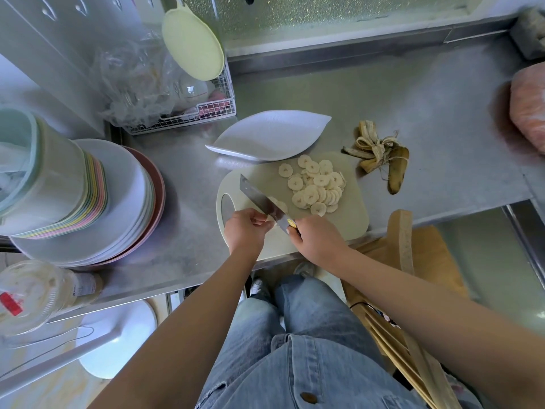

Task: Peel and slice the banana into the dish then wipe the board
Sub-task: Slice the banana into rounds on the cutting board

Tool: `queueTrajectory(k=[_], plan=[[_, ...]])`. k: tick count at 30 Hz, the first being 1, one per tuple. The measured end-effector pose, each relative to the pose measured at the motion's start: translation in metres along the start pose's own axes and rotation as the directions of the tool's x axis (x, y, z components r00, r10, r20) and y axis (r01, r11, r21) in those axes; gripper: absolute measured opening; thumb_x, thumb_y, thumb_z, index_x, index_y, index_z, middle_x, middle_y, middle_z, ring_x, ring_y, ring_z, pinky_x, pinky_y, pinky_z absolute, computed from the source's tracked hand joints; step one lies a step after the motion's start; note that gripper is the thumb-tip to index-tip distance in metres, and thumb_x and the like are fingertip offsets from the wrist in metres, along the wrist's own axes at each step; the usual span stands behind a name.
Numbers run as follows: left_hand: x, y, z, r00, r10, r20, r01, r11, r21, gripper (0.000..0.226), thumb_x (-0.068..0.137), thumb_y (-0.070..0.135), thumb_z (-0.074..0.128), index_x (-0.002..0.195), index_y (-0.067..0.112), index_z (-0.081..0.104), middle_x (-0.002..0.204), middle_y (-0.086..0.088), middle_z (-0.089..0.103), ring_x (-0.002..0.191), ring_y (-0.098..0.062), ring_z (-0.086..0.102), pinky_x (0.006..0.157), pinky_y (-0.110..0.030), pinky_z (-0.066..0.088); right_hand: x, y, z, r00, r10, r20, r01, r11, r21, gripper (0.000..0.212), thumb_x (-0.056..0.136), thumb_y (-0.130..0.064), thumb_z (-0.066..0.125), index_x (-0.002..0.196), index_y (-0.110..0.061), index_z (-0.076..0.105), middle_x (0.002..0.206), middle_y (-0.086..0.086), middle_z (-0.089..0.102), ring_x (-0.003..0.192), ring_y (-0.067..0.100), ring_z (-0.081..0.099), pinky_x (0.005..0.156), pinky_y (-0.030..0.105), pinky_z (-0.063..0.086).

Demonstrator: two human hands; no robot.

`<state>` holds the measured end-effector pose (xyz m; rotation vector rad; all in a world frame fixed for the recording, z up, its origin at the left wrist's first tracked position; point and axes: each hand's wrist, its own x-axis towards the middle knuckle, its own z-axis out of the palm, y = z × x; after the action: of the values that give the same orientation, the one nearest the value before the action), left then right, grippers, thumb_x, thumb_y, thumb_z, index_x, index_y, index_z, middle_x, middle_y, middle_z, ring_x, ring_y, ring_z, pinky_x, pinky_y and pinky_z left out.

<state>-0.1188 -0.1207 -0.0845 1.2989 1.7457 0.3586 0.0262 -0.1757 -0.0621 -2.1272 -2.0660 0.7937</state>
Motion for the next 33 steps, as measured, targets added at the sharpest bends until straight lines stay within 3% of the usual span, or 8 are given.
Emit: queueTrajectory(k=[6,12,18,24,29,33], plan=[[0.0,0.001,0.0,1.0,0.0,-0.002,0.0,1.0,0.001,0.012,0.076,0.02,0.079,0.084,0.013,0.074,0.08,0.003,0.071,0.079,-0.013,0.066,0.073,-0.022,0.049,0.001,0.003,0.002,1.0,0.009,0.003,-0.009,1.0,-0.001,0.032,0.098,-0.027,0.044,0.069,-0.012,0.04,0.061,0.002,0.039,0.06,0.024,0.04,0.057,0.033,0.024],[0.0,0.001,0.0,1.0,0.008,0.0,-0.008,1.0,0.019,0.012,0.076,0.021,0.08,0.085,0.013,0.075,0.083,0.004,0.073,0.08,-0.011,0.066,0.071,-0.02,0.047,-0.004,0.0,-0.01,0.995,-0.046,-0.091,0.048,0.998,0.027,0.036,0.096,-0.022,0.05,0.064,-0.013,0.037,0.049,-0.01,0.024,0.05,0.02,0.035,0.045,0.024,0.014],[0.0,0.001,0.001,1.0,0.011,-0.006,-0.011,1.0,0.029,0.011,0.076,0.021,0.08,0.082,0.014,0.074,0.081,0.004,0.072,0.08,-0.013,0.066,0.071,-0.023,0.048,-0.003,-0.002,-0.011,0.998,-0.047,-0.051,0.048,0.999,0.01,0.032,0.096,-0.022,0.048,0.066,-0.012,0.039,0.053,-0.007,0.027,0.056,0.022,0.038,0.051,0.03,0.021],[-0.001,0.0,0.001,1.0,0.015,-0.009,-0.015,1.0,0.025,0.009,0.076,0.019,0.079,0.079,0.014,0.072,0.075,0.006,0.068,0.076,-0.013,0.065,0.07,-0.023,0.048,-0.002,-0.002,-0.008,0.999,-0.03,-0.029,0.03,0.999,-0.01,0.03,0.097,-0.023,0.044,0.069,-0.012,0.04,0.055,-0.007,0.028,0.059,0.023,0.039,0.047,0.029,0.015],[-0.002,0.0,0.002,1.0,0.009,-0.018,-0.009,1.0,0.018,0.009,0.077,0.019,0.078,0.078,0.012,0.073,0.078,0.002,0.071,0.077,-0.015,0.066,0.072,-0.023,0.049,0.001,-0.002,0.0,1.0,0.004,0.019,-0.004,1.0,-0.016,0.03,0.098,-0.025,0.041,0.071,-0.012,0.039,0.058,-0.001,0.033,0.063,0.024,0.04,0.058,0.03,0.023],[-0.001,0.0,0.002,1.0,0.01,-0.017,-0.01,1.0,0.02,0.011,0.077,0.02,0.078,0.08,0.011,0.074,0.079,0.001,0.072,0.077,-0.014,0.066,0.072,-0.023,0.048,0.0,-0.001,0.001,1.0,0.005,0.009,-0.005,1.0,0.003,0.034,0.098,-0.025,0.044,0.067,-0.013,0.036,0.061,0.002,0.038,0.062,0.025,0.038,0.058,0.031,0.022]])
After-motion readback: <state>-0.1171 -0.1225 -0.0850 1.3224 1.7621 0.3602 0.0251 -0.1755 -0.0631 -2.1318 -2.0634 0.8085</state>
